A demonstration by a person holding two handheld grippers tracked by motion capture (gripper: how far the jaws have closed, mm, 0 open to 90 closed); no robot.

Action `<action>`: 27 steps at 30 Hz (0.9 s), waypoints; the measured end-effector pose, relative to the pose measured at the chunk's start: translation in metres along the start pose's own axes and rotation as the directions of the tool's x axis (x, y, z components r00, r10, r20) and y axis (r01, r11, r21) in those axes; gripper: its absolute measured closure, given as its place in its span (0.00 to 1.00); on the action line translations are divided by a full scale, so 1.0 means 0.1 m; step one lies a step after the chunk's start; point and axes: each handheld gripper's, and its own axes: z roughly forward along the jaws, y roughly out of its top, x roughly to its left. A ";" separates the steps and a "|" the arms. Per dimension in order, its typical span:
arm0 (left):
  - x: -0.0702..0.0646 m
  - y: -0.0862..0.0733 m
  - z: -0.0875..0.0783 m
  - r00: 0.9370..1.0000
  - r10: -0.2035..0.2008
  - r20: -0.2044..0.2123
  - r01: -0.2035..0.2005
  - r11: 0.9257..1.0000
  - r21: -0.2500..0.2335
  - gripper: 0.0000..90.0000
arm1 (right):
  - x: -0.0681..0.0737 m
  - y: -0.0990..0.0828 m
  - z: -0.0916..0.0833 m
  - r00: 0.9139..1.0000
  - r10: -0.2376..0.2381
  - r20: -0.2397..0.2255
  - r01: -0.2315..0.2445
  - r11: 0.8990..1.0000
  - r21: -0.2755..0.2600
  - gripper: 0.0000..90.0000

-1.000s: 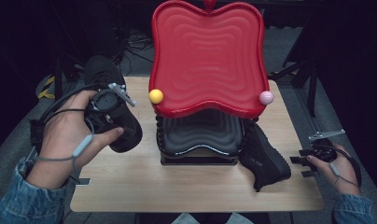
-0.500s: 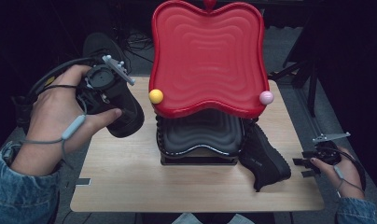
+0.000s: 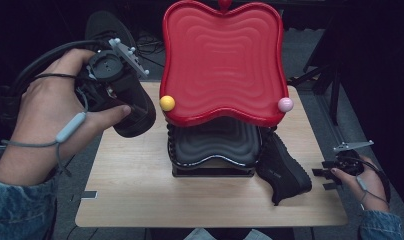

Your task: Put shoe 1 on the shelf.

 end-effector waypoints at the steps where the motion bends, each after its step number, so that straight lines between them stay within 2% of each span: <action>1: 0.00 0.02 -0.02 1.000 0.005 -0.001 -0.005 1.000 -0.005 0.95 | 0.00 0.00 0.00 1.000 -0.001 0.000 0.001 1.000 0.000 0.43; 9: -0.05 0.11 -0.12 0.999 0.036 0.005 -0.035 0.999 -0.029 0.95 | -0.01 0.00 -0.01 1.000 -0.003 0.001 0.003 1.000 -0.003 0.43; 10: -0.06 0.14 -0.15 0.999 0.051 0.001 -0.051 0.998 -0.034 0.95 | -0.01 0.01 -0.01 1.000 -0.006 -0.003 0.006 1.000 -0.001 0.43; 13: -0.10 0.20 -0.18 0.998 0.056 -0.016 -0.057 0.998 -0.034 0.95 | 0.00 0.01 0.00 1.000 -0.007 -0.005 0.007 1.000 -0.001 0.43; 14: -0.10 0.23 -0.18 0.998 0.066 -0.022 -0.067 0.997 -0.035 0.95 | 0.01 0.02 0.01 1.000 -0.006 -0.005 0.005 1.000 -0.001 0.43; 16: -0.11 0.26 -0.18 0.998 0.060 -0.030 -0.061 0.997 -0.037 0.95 | 0.01 0.02 0.01 1.000 -0.010 -0.008 0.010 1.000 -0.003 0.43; 20: -0.11 0.39 -0.16 0.997 0.081 -0.019 -0.082 0.995 -0.052 0.95 | 0.01 0.02 -0.01 1.000 -0.011 -0.007 0.011 1.000 -0.011 0.43; 24: -0.13 0.49 -0.14 0.995 0.095 -0.015 -0.095 0.994 -0.044 0.95 | 0.00 0.01 -0.03 1.000 -0.008 -0.008 0.008 1.000 -0.013 0.43; 27: -0.15 0.59 -0.12 0.990 0.141 -0.024 -0.142 0.989 -0.030 0.95 | -0.01 0.00 -0.03 1.000 -0.007 -0.009 0.006 1.000 -0.017 0.43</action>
